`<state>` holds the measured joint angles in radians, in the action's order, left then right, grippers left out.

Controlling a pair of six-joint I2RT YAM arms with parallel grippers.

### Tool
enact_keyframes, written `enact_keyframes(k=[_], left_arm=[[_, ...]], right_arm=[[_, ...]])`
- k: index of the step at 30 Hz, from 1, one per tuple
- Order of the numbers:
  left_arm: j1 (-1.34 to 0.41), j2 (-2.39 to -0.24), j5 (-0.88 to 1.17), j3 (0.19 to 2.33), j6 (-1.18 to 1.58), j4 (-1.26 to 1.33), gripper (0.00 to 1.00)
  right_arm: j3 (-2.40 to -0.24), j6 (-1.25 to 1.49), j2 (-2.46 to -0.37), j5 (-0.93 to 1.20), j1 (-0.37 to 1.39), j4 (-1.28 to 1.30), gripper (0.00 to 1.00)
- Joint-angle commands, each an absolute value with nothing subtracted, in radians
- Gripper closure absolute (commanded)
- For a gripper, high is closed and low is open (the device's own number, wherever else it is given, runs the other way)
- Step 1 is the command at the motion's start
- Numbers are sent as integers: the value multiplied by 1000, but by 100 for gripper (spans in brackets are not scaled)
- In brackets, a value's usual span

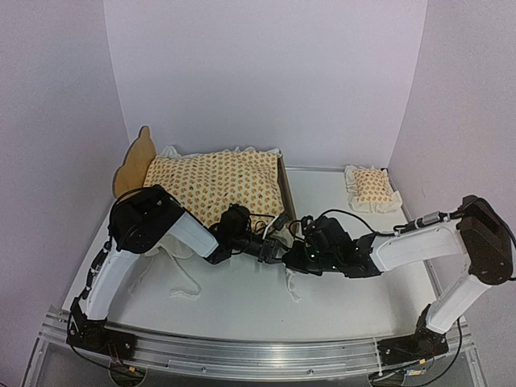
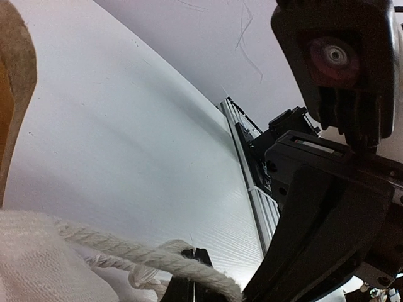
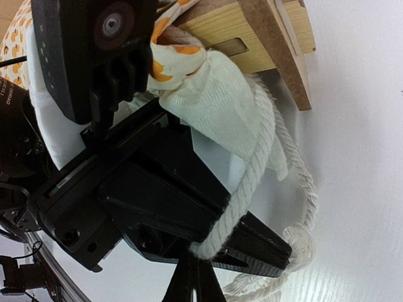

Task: Set up the pet bed

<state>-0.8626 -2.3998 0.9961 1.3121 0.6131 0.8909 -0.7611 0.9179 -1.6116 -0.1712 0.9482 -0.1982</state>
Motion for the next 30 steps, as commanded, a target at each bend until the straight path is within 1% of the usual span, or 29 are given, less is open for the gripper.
enact_keyframes(k=[1,4,8,11,19,24,27,29,30], left_arm=[[-866,-2413,1007,1304,671,1004,100],[-865,-2419,993,1300,653,991,100],[-865,-2427,986,1302,649,996,100],[-864,-2428,986,1306,640,994,100],[-864,-2440,983,1323,608,965,100],[-864,-2446,980,1331,594,948,100],[-864,-2450,979,1334,584,941,100],[-864,-2451,981,1336,584,941,100],[-863,-2451,980,1337,585,940,100]], right_arm=[[-793,924,-1660,-161,953,-154,95],[-812,921,-1647,-179,953,-89,86],[-830,904,-1633,-187,954,-32,76],[-862,887,-1618,-196,953,57,70],[-969,814,-1586,-193,956,190,65],[-986,818,-1568,-201,959,220,63],[-981,835,-1535,-236,960,240,59],[-969,859,-1496,-276,959,255,59],[-958,880,-1471,-306,959,266,61]])
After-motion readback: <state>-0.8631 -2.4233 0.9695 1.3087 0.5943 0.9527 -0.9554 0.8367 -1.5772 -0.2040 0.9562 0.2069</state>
